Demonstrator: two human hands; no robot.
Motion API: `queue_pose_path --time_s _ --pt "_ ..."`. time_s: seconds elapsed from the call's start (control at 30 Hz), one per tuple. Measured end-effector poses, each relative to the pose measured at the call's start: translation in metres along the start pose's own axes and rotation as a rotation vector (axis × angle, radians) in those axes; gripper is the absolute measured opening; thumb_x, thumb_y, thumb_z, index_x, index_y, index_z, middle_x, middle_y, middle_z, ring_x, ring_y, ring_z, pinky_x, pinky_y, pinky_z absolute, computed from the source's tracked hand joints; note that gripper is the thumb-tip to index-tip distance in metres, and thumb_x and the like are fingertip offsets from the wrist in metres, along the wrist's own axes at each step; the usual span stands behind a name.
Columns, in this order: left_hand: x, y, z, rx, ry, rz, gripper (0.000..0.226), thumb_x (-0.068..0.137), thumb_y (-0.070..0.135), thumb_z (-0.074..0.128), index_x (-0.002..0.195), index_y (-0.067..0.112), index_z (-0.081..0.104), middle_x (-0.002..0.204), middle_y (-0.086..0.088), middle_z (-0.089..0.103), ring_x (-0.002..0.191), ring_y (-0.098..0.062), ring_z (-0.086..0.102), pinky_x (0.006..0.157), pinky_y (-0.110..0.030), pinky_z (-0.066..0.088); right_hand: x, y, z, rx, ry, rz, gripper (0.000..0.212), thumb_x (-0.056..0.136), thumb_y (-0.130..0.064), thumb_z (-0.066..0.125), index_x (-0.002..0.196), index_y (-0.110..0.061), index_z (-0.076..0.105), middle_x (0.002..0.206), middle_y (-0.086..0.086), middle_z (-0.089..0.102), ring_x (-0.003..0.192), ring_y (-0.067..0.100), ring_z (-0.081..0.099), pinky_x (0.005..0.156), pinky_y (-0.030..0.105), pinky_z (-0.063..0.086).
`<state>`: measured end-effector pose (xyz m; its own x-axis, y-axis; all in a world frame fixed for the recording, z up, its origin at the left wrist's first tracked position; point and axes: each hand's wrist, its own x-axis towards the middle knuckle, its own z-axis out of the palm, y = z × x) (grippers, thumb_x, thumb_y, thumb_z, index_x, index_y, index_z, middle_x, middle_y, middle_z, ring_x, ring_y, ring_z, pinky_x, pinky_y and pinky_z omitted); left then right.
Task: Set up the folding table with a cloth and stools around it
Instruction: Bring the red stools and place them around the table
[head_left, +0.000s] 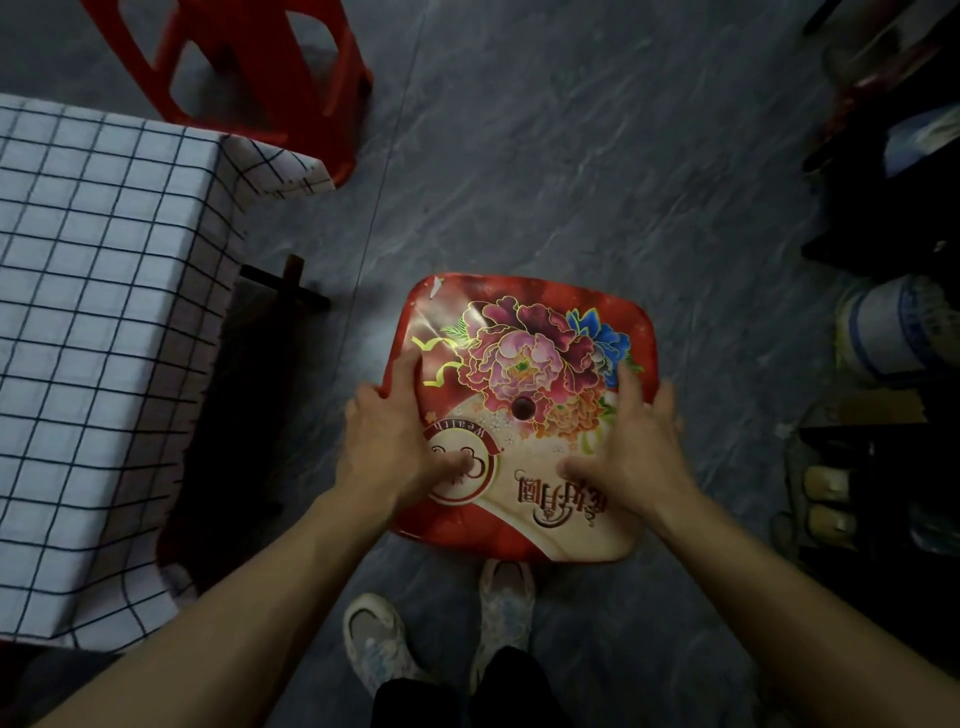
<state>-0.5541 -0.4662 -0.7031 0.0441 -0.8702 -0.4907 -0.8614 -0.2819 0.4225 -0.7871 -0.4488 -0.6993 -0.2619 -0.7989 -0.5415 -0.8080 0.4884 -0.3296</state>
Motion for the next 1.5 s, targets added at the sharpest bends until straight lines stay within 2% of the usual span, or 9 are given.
queue_pose_path --time_s 0.13,0.4,0.53,0.7,0.8,0.93,1.13,1.33,1.5 --pt "0.009 0.012 -0.010 0.131 0.010 0.130 0.123 0.051 0.046 0.091 0.146 0.045 0.013 0.152 -0.007 0.015 0.135 -0.033 0.024 0.101 -0.050 0.043 0.004 -0.025 0.003 -0.131 -0.074 -0.010 0.142 0.051 -0.051 0.093 0.151 -0.044 -0.009 0.158 0.014 -0.028 0.146 0.049 -0.010 0.110 0.067 0.023" --pt "0.023 0.020 -0.015 0.093 -0.091 0.065 0.128 0.054 0.042 0.092 0.149 0.048 0.007 0.150 -0.008 0.018 0.136 -0.033 0.026 0.105 -0.051 0.039 0.000 -0.017 0.006 0.016 -0.034 0.011 0.145 0.039 -0.059 0.093 0.142 -0.063 -0.009 0.155 0.008 -0.035 0.147 0.046 -0.010 0.109 0.071 0.023" --pt "0.035 0.020 -0.021 0.056 -0.100 0.070 0.123 0.053 0.040 0.093 0.149 0.046 0.016 0.147 -0.009 0.023 0.133 -0.033 0.029 0.106 -0.048 0.037 -0.002 -0.014 0.006 0.002 0.018 -0.007 0.142 0.040 -0.065 0.091 0.145 -0.062 -0.005 0.158 0.007 -0.027 0.146 0.044 0.003 0.107 0.064 0.030" --pt "0.057 0.023 -0.027 0.031 -0.086 0.136 0.115 0.054 0.041 0.092 0.148 0.045 0.025 0.149 -0.009 0.027 0.132 -0.033 0.031 0.107 -0.045 0.035 0.008 -0.008 0.005 0.054 0.066 0.018 0.139 0.043 -0.062 0.091 0.147 -0.060 -0.001 0.160 0.010 -0.020 0.145 0.044 0.007 0.110 0.064 0.026" --pt "0.054 0.019 -0.025 0.039 -0.099 0.132 0.114 0.057 0.043 0.090 0.148 0.049 0.021 0.149 -0.009 0.028 0.133 -0.033 0.031 0.106 -0.045 0.035 0.009 0.001 0.007 0.142 0.072 0.080 0.149 0.040 -0.062 0.091 0.147 -0.057 -0.012 0.159 0.020 0.003 0.143 0.044 0.018 0.115 0.056 0.023" --pt "0.040 0.013 -0.020 0.040 -0.075 0.058 0.110 0.065 0.048 0.085 0.147 0.054 0.012 0.139 -0.012 0.036 0.126 -0.035 0.039 0.101 -0.045 0.040 0.008 0.001 0.008 0.222 0.044 0.111 0.151 0.040 -0.057 0.093 0.147 -0.056 -0.015 0.147 0.020 0.025 0.134 0.040 0.033 0.113 0.051 0.033" --pt "0.018 0.010 -0.007 -0.018 -0.054 0.031 0.110 0.063 0.047 0.086 0.146 0.053 0.014 0.131 -0.011 0.036 0.124 -0.034 0.038 0.102 -0.045 0.039 0.007 0.013 0.000 0.151 0.030 0.063 0.146 0.044 -0.054 0.094 0.150 -0.053 -0.007 0.146 0.017 0.025 0.134 0.039 0.036 0.112 0.051 0.034" --pt "0.015 0.012 -0.004 -0.041 -0.055 0.014 0.109 0.064 0.044 0.087 0.147 0.051 0.016 0.136 -0.013 0.034 0.127 -0.035 0.036 0.102 -0.046 0.039 0.003 0.016 0.003 0.147 0.021 0.073 0.145 0.045 -0.058 0.092 0.144 -0.061 -0.014 0.148 0.015 0.018 0.135 0.042 0.034 0.111 0.056 0.034" --pt "0.012 0.004 -0.015 -0.018 -0.120 0.026 0.112 0.064 0.033 0.088 0.149 0.048 0.015 0.136 -0.013 0.037 0.126 -0.035 0.042 0.103 -0.049 0.044 -0.001 0.010 0.002 0.102 0.060 0.092 0.132 0.058 -0.050 0.087 0.149 -0.048 -0.009 0.148 0.019 0.021 0.132 0.045 0.037 0.108 0.057 0.038"
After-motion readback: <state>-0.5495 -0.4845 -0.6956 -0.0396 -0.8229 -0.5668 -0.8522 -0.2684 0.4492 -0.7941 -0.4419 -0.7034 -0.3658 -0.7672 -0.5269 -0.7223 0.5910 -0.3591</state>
